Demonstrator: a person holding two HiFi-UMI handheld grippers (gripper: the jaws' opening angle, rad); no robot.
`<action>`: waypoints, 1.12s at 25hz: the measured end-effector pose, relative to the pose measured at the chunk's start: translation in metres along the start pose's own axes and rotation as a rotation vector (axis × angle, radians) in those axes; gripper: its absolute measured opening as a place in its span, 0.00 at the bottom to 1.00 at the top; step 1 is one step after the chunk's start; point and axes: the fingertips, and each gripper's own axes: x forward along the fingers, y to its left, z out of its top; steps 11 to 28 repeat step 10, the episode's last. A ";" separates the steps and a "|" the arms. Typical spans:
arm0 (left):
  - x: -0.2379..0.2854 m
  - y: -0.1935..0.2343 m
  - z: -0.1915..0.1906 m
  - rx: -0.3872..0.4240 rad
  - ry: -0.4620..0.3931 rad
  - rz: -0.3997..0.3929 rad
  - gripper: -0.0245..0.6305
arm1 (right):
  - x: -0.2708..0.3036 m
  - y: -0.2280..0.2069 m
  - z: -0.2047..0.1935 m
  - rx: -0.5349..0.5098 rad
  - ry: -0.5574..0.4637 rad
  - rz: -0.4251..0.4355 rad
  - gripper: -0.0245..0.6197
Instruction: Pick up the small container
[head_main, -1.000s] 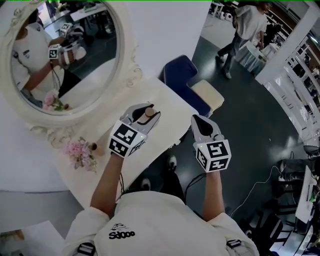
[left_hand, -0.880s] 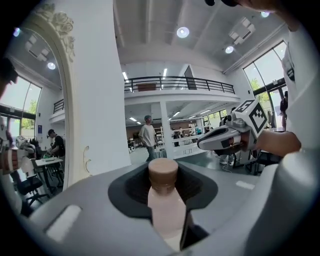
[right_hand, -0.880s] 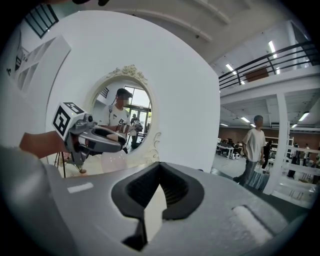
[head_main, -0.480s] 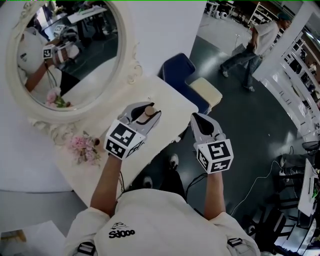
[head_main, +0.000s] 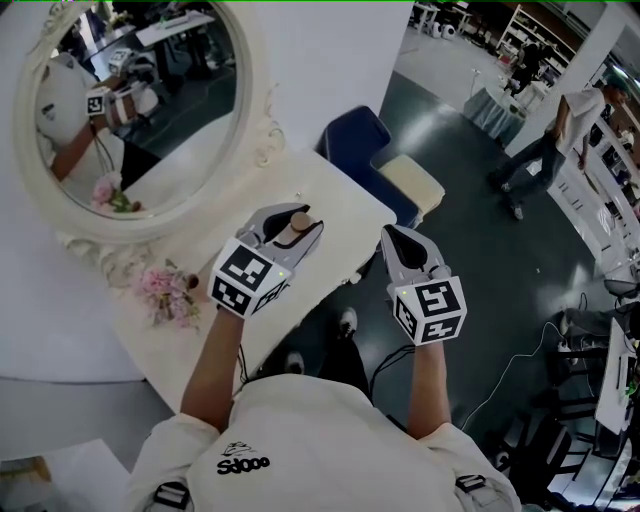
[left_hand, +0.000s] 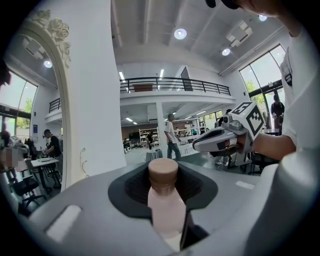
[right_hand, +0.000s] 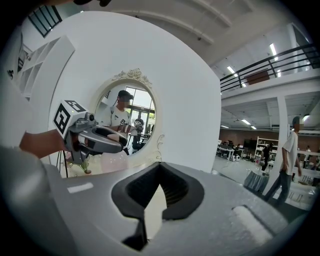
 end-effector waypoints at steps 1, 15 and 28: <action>0.001 0.000 -0.001 -0.003 0.001 0.000 0.26 | 0.001 0.000 -0.001 0.001 0.001 0.001 0.04; 0.014 -0.001 -0.003 -0.013 0.013 -0.004 0.26 | 0.005 -0.009 -0.010 0.009 0.019 0.014 0.04; 0.014 -0.001 -0.003 -0.013 0.013 -0.004 0.26 | 0.005 -0.009 -0.010 0.009 0.019 0.014 0.04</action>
